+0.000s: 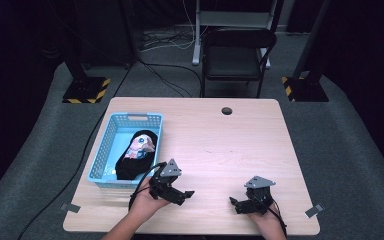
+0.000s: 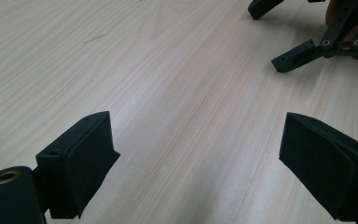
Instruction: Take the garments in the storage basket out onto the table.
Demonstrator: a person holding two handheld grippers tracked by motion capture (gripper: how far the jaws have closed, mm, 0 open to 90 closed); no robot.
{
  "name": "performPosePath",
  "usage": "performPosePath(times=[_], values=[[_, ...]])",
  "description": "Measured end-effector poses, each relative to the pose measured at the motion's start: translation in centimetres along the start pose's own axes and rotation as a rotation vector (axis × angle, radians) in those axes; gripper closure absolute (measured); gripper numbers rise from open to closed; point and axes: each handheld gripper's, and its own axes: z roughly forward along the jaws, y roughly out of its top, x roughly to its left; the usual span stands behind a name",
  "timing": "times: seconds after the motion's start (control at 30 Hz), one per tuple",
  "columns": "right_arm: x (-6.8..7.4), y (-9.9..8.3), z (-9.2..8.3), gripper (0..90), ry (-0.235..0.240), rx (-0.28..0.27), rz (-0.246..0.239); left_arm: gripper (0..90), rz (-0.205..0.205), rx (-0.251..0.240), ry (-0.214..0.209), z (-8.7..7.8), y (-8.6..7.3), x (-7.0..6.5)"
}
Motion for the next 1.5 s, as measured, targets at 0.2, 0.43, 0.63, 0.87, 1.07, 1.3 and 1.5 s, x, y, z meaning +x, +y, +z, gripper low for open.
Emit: performPosePath(times=[0.2, 0.43, 0.63, 0.87, 1.07, 1.3, 1.5], values=[[0.0, 0.0, 0.0, 3.3, 0.000, 0.000, 0.000, 6.4, -0.010, 0.011, -0.002, 0.0, 0.0, 0.1], [0.0, 0.0, 0.0, 3.3, 0.000, 0.000, -0.001, 6.8, -0.012, 0.002, 0.004, -0.3, 0.1, 0.3], [0.0, 0.0, 0.0, 3.3, 0.000, 0.000, -0.001, 6.9, -0.017, -0.005, 0.010, -0.7, 0.2, 0.5], [0.0, 0.0, 0.0, 3.3, 0.000, 0.000, -0.001, 7.1, -0.025, -0.013, 0.018, -1.2, 0.3, 0.7], [0.0, 0.0, 0.0, 3.3, 0.000, 0.000, 0.000, 7.3, -0.032, -0.020, 0.025, -1.5, 0.3, 1.0], [0.0, 0.0, 0.0, 3.3, 0.000, 0.000, -0.001, 7.4, -0.051, -0.038, 0.039, -2.3, 0.3, 1.6], [0.0, 0.0, 0.0, 3.4, 0.000, 0.000, 0.000, 7.5, -0.063, -0.044, 0.046, -2.6, 0.3, 1.9]])
